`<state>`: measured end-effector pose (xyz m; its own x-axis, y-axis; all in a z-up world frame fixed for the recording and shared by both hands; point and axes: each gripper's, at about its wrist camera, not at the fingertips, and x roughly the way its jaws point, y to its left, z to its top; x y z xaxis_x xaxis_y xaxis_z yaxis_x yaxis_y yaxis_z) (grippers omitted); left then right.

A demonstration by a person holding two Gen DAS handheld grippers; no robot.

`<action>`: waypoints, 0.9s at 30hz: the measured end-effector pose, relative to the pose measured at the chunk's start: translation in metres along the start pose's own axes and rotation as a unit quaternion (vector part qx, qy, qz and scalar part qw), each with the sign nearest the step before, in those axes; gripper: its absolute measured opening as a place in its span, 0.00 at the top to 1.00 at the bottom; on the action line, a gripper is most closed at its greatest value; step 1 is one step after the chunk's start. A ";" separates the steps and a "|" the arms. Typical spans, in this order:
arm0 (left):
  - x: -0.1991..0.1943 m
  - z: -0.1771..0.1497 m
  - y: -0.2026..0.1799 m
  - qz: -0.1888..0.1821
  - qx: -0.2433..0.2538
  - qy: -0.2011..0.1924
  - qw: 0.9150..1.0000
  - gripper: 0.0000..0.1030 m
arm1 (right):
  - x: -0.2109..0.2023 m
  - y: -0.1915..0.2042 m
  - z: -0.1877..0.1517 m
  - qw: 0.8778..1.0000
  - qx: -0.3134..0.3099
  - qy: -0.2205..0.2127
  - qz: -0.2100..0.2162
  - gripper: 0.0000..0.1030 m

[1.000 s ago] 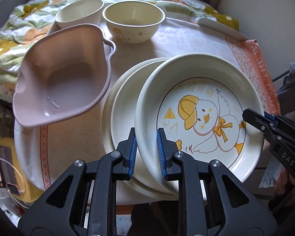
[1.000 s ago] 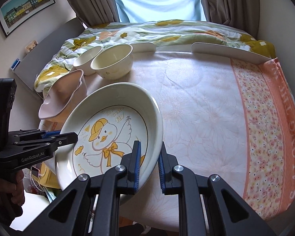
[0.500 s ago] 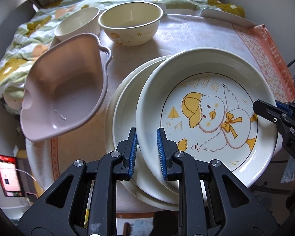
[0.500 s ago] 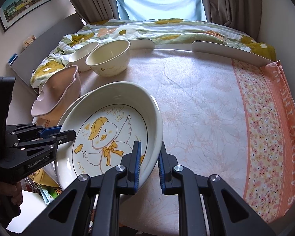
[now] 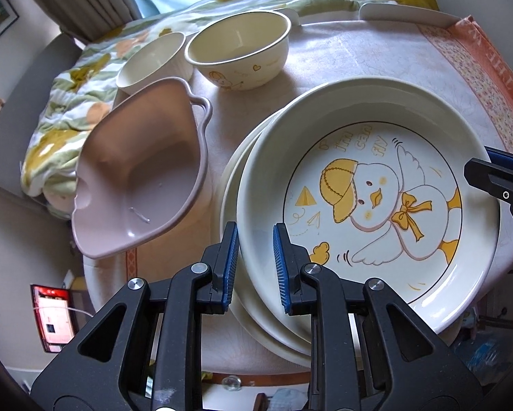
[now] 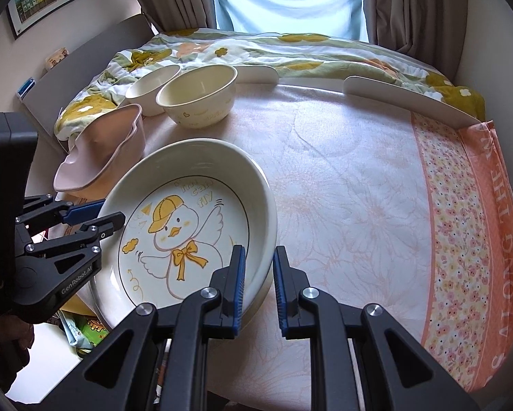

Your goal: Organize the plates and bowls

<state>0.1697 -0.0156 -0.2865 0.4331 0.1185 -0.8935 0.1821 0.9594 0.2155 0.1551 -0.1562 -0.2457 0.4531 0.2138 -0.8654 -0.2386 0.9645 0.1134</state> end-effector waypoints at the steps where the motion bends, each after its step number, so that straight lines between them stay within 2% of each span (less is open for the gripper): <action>1: 0.000 0.000 0.000 0.001 0.000 0.001 1.000 0.83 | 0.000 0.000 0.000 1.000 -0.001 0.000 -0.001 0.85; 9: 0.000 -0.001 -0.005 0.019 0.008 0.004 1.000 0.82 | 0.001 0.004 0.000 1.000 -0.010 -0.001 -0.008 0.85; 13: -0.002 -0.002 -0.013 0.063 0.033 -0.003 0.997 0.83 | 0.001 0.005 0.000 1.000 -0.011 -0.001 -0.008 0.85; 23: -0.003 -0.001 -0.003 0.043 0.013 0.000 0.999 0.83 | 0.001 0.009 0.001 1.000 -0.016 -0.003 -0.005 0.85; 27: -0.017 0.002 0.008 0.015 -0.014 -0.001 1.000 0.83 | -0.010 0.008 0.007 1.000 -0.014 -0.014 0.002 0.85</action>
<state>0.1650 -0.0108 -0.2686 0.4401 0.1463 -0.8859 0.1452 0.9621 0.2310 0.1548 -0.1493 -0.2323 0.4761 0.2216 -0.8510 -0.2640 0.9591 0.1021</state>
